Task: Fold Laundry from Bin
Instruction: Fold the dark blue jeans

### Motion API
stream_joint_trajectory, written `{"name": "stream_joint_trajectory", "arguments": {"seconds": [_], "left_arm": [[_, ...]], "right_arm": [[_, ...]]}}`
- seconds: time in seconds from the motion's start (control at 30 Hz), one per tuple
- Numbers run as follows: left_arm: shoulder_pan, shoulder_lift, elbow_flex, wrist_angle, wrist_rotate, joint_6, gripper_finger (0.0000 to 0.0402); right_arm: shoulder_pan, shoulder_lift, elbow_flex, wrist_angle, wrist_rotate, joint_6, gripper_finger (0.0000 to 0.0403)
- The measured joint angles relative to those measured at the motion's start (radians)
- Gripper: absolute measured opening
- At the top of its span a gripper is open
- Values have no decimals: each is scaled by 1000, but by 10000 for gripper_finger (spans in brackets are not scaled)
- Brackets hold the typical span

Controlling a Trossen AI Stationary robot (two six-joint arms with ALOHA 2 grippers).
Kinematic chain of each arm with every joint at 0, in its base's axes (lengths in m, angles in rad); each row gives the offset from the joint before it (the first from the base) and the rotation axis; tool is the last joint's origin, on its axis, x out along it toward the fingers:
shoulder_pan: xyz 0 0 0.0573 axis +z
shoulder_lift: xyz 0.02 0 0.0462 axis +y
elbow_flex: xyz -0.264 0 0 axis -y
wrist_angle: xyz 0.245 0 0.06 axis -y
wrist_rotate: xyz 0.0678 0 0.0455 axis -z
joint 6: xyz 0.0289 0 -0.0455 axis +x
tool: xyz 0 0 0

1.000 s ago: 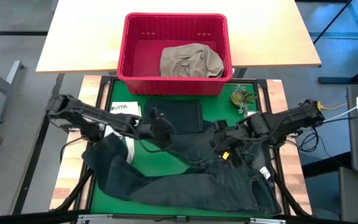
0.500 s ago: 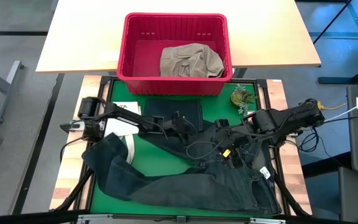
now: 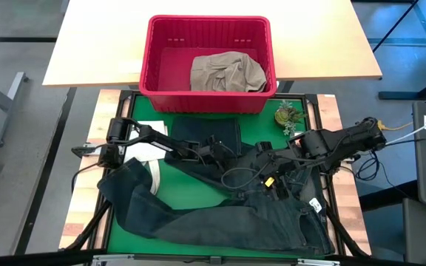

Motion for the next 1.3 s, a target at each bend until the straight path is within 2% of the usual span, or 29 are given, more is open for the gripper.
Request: {"name": "stream_joint_trajectory", "arguments": {"seconds": [0.1, 0.27, 0.33, 0.5, 0.83, 1.13, 1.3], "left_arm": [[0, 0, 0, 7, -1, -1, 122], [0, 0, 0, 9, 0, -3, 31], [0, -2, 0, 7, 4, -6, 9], [0, -27, 0, -31, 6, -7, 5], [-20, -205, 0, -223, 8, 0, 1], [-90, -347, 0, -353, 9, -1, 0], [-148, -356, 0, -391, 12, -2, 0]], "right_arm": [[0, 0, 0, 0, 0, 0, 225], [0, 0, 0, 0, 0, 0, 225], [0, 0, 0, 0, 0, 0, 225], [0, 0, 0, -1, 0, 0, 225], [0, 1, 0, 0, 0, 0, 225], [0, 1, 0, -1, 1, 0, 225], [0, 1, 0, 0, 1, -1, 225]]}}
